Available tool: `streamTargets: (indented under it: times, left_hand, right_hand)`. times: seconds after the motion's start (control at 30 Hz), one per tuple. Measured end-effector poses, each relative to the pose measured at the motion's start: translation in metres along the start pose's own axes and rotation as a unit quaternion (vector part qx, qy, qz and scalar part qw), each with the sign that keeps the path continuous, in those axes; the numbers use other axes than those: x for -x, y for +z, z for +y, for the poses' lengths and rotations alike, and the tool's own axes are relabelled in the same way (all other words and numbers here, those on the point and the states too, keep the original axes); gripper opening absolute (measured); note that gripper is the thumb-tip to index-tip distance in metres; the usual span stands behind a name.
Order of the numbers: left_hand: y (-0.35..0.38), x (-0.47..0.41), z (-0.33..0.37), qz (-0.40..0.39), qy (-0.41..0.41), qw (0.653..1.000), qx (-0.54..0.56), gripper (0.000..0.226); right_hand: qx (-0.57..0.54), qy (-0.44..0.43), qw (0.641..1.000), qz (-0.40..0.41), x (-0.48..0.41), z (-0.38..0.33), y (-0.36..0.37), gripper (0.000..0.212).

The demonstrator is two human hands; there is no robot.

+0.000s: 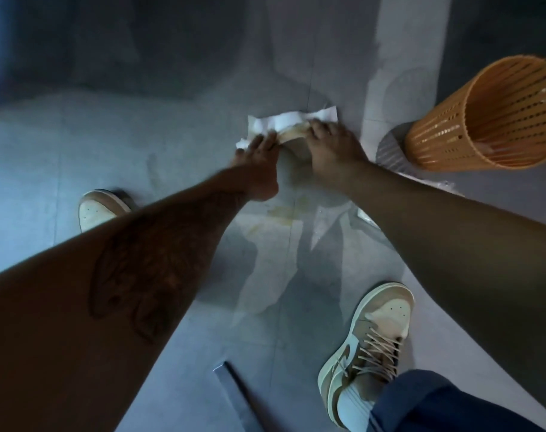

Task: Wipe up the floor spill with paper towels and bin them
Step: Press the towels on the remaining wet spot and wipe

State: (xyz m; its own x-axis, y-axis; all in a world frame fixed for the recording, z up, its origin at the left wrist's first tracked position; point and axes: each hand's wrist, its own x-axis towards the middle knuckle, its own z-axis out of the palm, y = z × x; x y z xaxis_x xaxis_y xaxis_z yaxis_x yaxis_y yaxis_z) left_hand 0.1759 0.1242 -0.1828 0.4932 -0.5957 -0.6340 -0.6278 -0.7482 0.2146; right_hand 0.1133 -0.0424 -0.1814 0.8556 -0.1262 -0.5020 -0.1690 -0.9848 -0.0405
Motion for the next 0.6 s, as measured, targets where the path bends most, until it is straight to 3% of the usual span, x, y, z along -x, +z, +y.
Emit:
streamTargets:
  times: [0.27, 0.37, 0.47, 0.6]
  left_hand:
    - [0.039, 0.056, 0.017, -0.001, 0.019, 1.0, -0.012, 0.082]
    - [0.049, 0.075, 0.015, 0.045, 0.006, 0.999, 0.024, 0.077]
    - [0.07, 0.096, 0.013, 0.057, 0.033, 0.998, -0.007, 0.077]
    - [0.08, 0.118, 0.031, 0.044, -0.026, 0.996, 0.068, 0.073]
  right_hand:
    - [-0.005, 0.034, 0.999, -0.023, 0.065, -0.022, 0.028, 0.048]
    - [-0.058, 0.046, 0.996, -0.05, 0.085, -0.023, 0.036, 0.052]
    - [-0.078, 0.058, 0.992, -0.082, 0.103, -0.034, 0.042, 0.064]
    - [-0.197, 0.122, 0.97, -0.078, 0.116, -0.055, 0.049, 0.047]
